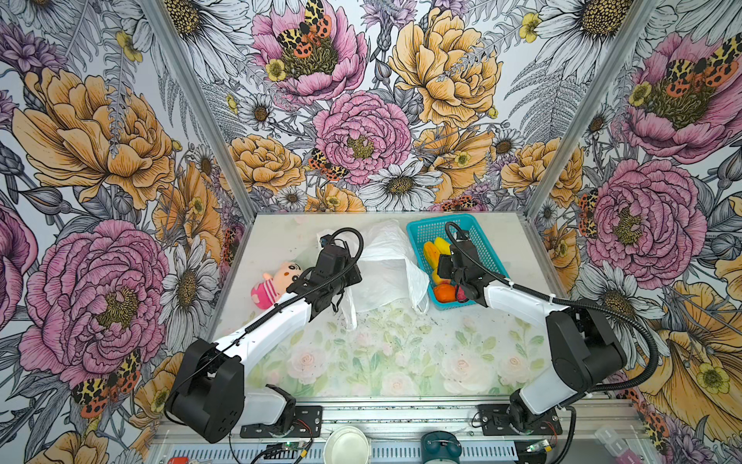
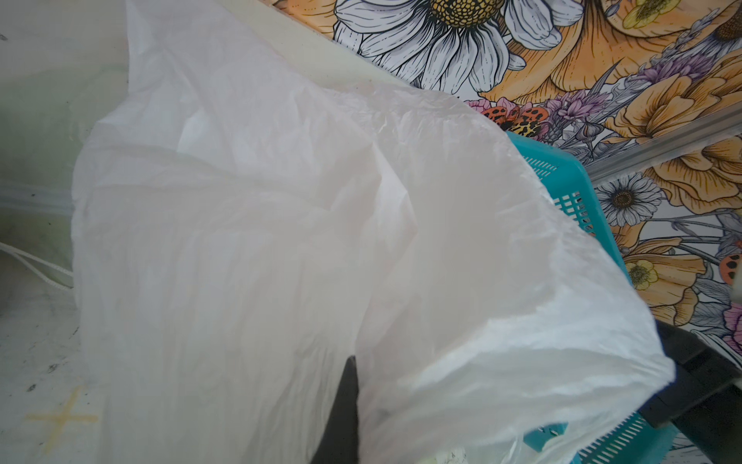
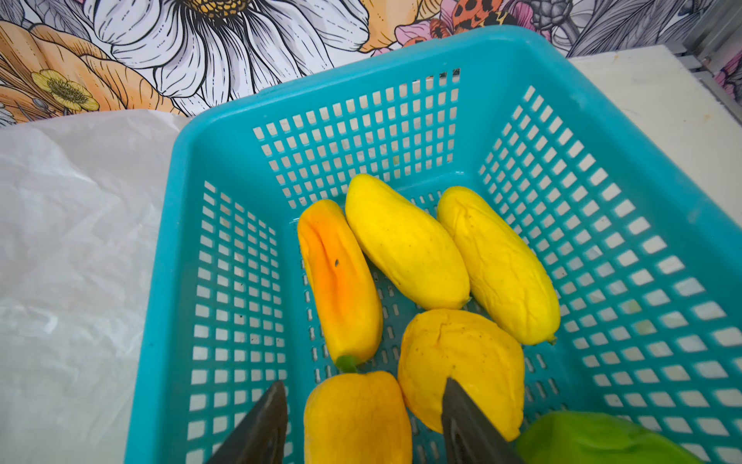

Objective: Untie the knot of the plastic bag and take out the fruit
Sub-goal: Move the plastic bag to the top-center of the table, then reset both arms

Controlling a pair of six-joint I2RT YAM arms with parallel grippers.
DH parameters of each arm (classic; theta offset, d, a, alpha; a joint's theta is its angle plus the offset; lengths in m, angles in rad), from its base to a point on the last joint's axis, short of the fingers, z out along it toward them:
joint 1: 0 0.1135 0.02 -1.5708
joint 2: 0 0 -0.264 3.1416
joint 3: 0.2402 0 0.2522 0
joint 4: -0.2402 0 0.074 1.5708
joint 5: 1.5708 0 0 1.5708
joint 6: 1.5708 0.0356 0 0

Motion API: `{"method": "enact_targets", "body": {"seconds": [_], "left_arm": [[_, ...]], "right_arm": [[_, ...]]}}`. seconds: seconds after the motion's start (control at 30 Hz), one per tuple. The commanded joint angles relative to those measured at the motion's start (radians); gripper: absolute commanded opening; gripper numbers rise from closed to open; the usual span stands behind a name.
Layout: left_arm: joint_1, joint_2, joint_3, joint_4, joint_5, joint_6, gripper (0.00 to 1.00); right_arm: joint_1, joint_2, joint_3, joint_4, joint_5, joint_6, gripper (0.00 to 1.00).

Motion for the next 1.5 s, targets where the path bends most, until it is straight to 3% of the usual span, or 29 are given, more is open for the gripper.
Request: {"method": "enact_targets", "body": {"seconds": [0.0,0.03,0.1,0.17,0.2,0.3,0.5,0.63,0.73,0.83,0.87,0.9,0.97,1.1,1.17,1.33,1.43,1.47], "left_arm": [[0.018,0.015,0.044,0.034,-0.028,0.017,0.08],[0.023,0.019,0.053,0.030,-0.020,0.017,0.21],[0.034,0.026,0.082,0.011,-0.004,0.029,0.64],[0.044,0.017,0.105,-0.023,-0.009,0.034,0.97],[0.049,0.003,0.115,-0.037,-0.002,0.044,0.99],[0.057,-0.074,0.123,-0.054,0.004,0.071,0.99],[0.077,-0.304,0.056,-0.050,-0.016,0.091,0.99],[0.114,-0.438,-0.029,-0.053,-0.053,0.084,0.99],[0.172,-0.525,-0.042,-0.167,-0.055,0.078,0.99],[0.216,-0.669,-0.130,-0.186,-0.227,0.141,0.99],[0.223,-0.730,-0.167,-0.204,-0.337,0.155,0.99],[0.222,-0.793,-0.209,-0.238,-0.463,0.121,0.99],[0.223,-0.934,-0.317,-0.238,-0.596,0.096,0.99],[0.233,-1.217,-0.608,-0.052,-0.708,0.213,0.99],[0.255,-1.312,-0.681,-0.046,-0.746,0.197,0.99],[0.322,-1.203,-0.684,0.004,-0.726,0.236,0.99],[0.360,-1.082,-0.726,0.151,-0.645,0.303,0.99],[0.370,-1.038,-0.740,0.206,-0.610,0.328,0.99]], "right_arm": [[0.003,-0.065,-0.008,0.009,0.037,-0.011,0.67],[0.003,-0.085,-0.014,0.009,0.040,-0.010,0.69],[0.001,-0.132,-0.028,0.004,0.033,-0.006,0.73],[0.000,-0.178,-0.037,-0.001,0.032,0.005,0.77],[0.000,-0.204,-0.045,-0.001,0.033,0.015,0.80],[-0.016,-0.279,-0.071,0.016,0.014,0.040,0.89],[-0.079,-0.471,-0.110,-0.037,-0.030,0.153,0.93],[-0.093,-0.613,-0.216,0.014,0.078,0.156,0.99],[-0.127,-0.708,-0.283,0.025,0.137,0.127,0.99],[-0.181,-0.767,-0.331,-0.017,0.244,0.089,1.00],[-0.200,-0.784,-0.351,-0.033,0.289,0.068,1.00],[-0.221,-0.799,-0.377,-0.056,0.318,0.057,0.99],[-0.262,-0.834,-0.431,-0.091,0.324,0.031,0.99],[-0.353,-0.929,-0.521,-0.094,0.345,0.041,0.99],[-0.388,-0.957,-0.534,-0.095,0.344,0.007,1.00],[-0.429,-0.918,-0.635,-0.026,0.366,0.039,1.00],[-0.444,-0.822,-0.756,0.266,0.276,-0.027,0.99],[-0.445,-0.799,-0.762,0.338,0.195,-0.090,0.99]]}}
